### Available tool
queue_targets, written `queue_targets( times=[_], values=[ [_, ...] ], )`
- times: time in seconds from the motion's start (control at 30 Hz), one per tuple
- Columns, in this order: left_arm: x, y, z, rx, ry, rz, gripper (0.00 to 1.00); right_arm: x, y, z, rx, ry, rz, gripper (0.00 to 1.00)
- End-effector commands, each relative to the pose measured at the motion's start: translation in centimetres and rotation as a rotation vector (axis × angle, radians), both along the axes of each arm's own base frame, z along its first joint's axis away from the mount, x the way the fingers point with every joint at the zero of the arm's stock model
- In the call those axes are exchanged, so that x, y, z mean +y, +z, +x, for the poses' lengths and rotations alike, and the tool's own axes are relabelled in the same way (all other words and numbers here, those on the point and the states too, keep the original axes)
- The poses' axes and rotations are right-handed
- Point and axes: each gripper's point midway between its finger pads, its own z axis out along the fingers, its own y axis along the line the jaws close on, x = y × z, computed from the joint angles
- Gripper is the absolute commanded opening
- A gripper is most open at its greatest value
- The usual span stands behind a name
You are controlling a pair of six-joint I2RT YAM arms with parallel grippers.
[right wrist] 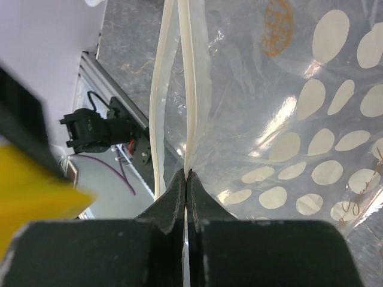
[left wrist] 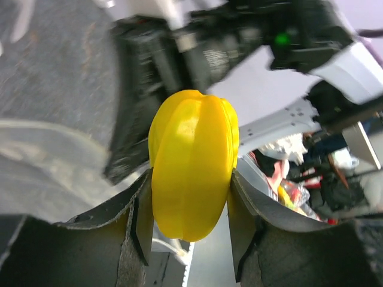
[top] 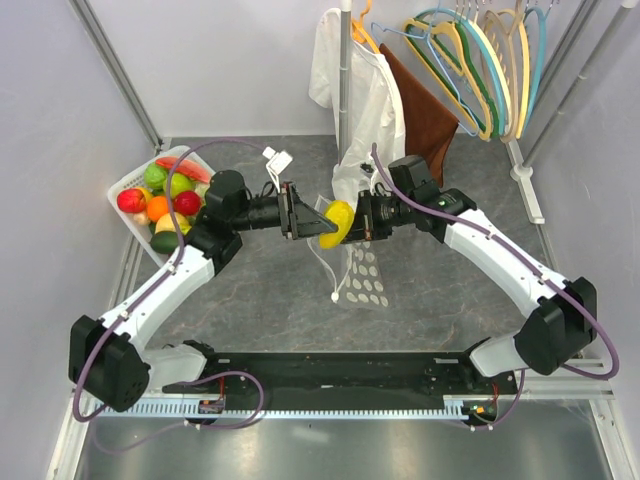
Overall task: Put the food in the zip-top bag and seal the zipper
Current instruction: Place the fake fruit in the zipper food storage bag.
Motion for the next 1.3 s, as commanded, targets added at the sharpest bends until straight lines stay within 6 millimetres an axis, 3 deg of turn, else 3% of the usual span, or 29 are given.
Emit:
queue_targets(
  times=[0.0, 0.1, 0.2, 0.57, 0.6, 0.63, 0.7, 0.73, 0.77, 0.83, 0.87, 0.93, 1.0, 1.03, 1.07, 1.1, 1.17, 1.2, 1.23, 1.27],
  values=[
    [0.7, -3.1, 2.5, 0.146, 0.176, 0.029, 0.34, 0.6, 3.1, -0.4, -0.029, 0.009, 0.092, 0.0],
    [1.1, -5.9, 1.9, 0.226, 0.193, 0.065, 0.36, 0.8, 3.1, -0.3, -0.02, 0.0, 0.108, 0.0],
    [1.8, -8.2, 3.1, 0.275, 0.28, 0.134, 0.36, 1.1, 2.8, -0.6, 0.012, 0.004, 0.131, 0.0],
    [3.5, -10.9, 5.8, 0.318, 0.449, 0.33, 0.39, 1.7, 3.4, -0.6, 0.013, 0.013, 0.181, 0.0],
    [3.9, -11.7, 5.6, 0.317, 0.451, 0.38, 0.43, 1.6, 3.3, -0.7, 0.017, 0.013, 0.184, 0.0],
    [3.9, -11.6, 5.6, 0.309, 0.445, 0.388, 0.62, 1.7, 3.4, -0.7, 0.018, 0.013, 0.188, 0.0],
    [3.0, -10.3, 4.7, 0.234, 0.349, 0.378, 0.76, 1.7, 3.5, -0.7, 0.014, 0.016, 0.193, 0.0],
    [2.7, -9.5, 4.2, 0.191, 0.315, 0.371, 1.0, 1.7, 3.6, -0.7, 0.011, 0.015, 0.194, 0.0],
    [2.6, -8.1, 3.4, 0.127, 0.289, 0.35, 1.0, 1.7, 3.6, -0.7, 0.007, 0.014, 0.192, 0.0],
    [2.7, -7.2, 1.7, 0.035, 0.211, 0.351, 1.0, 1.6, 3.5, -0.6, 0.006, 0.009, 0.189, 0.0],
    [3.3, -5.8, 1.1, -0.024, 0.206, 0.348, 1.0, 1.6, 3.5, -0.5, 0.002, 0.007, 0.185, 0.0],
    [4.8, -5.8, -0.2, -0.109, 0.161, 0.423, 1.0, 1.4, 3.1, -0.4, -0.001, -0.001, 0.175, 0.0],
    [7.1, -3.1, 0.2, -0.266, 0.19, 0.464, 1.0, 1.1, 2.6, 0.0, -0.007, -0.022, 0.152, 0.0],
    [8.6, -3.0, 0.0, -0.269, 0.21, 0.5, 1.0, 0.9, 2.3, 0.0, -0.004, -0.03, 0.139, 0.0],
    [11.2, -1.3, 1.5, -0.297, 0.295, 0.497, 1.0, 0.6, 1.8, 0.1, -0.002, -0.035, 0.128, 0.0],
    [12.6, -0.4, 1.7, -0.394, 0.285, 0.503, 1.0, 0.4, 1.5, 0.3, -0.005, -0.049, 0.116, 0.0],
    [15.7, 1.3, 1.1, -0.432, 0.265, 0.508, 1.0, 0.2, 0.8, 0.2, 0.006, -0.054, 0.097, 0.0],
    [16.8, 1.1, 1.5, -0.544, 0.229, 0.582, 1.0, 0.1, 0.7, 0.2, 0.003, -0.053, 0.093, 0.0],
    [17.6, 0.4, 2.2, -0.551, 0.203, 0.636, 1.0, 0.1, 0.6, 0.2, 0.002, -0.055, 0.09, 0.0],
    [19.9, 0.3, 2.7, -0.589, 0.216, 0.748, 0.98, 0.0, 0.4, 0.2, 0.003, -0.058, 0.085, 0.0]
  ],
)
